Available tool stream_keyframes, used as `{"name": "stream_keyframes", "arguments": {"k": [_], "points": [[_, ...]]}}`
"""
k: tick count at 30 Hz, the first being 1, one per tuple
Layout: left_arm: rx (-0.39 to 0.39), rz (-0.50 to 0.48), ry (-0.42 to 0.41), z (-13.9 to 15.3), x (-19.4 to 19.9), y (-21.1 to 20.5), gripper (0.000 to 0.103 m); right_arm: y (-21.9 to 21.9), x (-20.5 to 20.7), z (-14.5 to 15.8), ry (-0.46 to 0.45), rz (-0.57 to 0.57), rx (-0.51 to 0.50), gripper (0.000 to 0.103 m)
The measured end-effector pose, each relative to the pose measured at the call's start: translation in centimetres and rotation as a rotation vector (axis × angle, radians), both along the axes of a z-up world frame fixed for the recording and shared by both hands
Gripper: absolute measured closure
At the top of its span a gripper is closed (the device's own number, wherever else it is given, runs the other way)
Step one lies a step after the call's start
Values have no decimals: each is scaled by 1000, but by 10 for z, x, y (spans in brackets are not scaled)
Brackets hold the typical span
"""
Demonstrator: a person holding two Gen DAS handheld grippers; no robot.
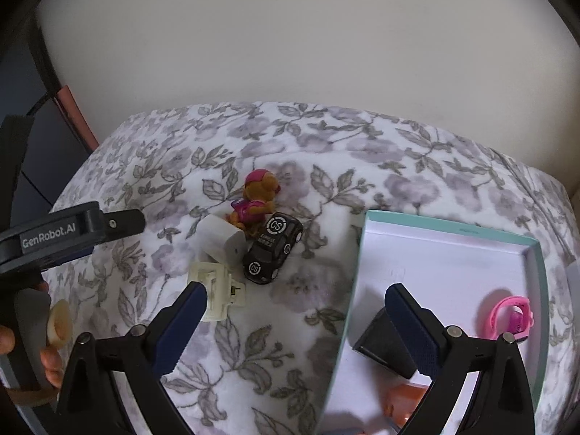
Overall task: Organize rigid objects
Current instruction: 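Move both tools from the tray back over the pile, then grasp the cream plastic clip with left tool while right tool grasps black toy car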
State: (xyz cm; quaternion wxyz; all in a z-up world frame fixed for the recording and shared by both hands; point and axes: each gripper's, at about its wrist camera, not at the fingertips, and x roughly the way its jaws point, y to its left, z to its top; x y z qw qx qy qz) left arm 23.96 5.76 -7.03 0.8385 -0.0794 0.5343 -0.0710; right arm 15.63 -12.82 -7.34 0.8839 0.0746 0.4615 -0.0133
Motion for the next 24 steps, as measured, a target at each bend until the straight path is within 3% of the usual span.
{"name": "stream_keyframes", "arguments": {"k": [16,21,24], "points": [[-51,-144,120,-31,3,-55,1,-54,3,-1,44,-154,-94,3],[-61,-183,149,-38,1,-67,19,-60,5,-1,53,-173,-93,3],[-66,-200,169,-43,0,-75,23,-59,8,1,55,-175,-71,3]]}}
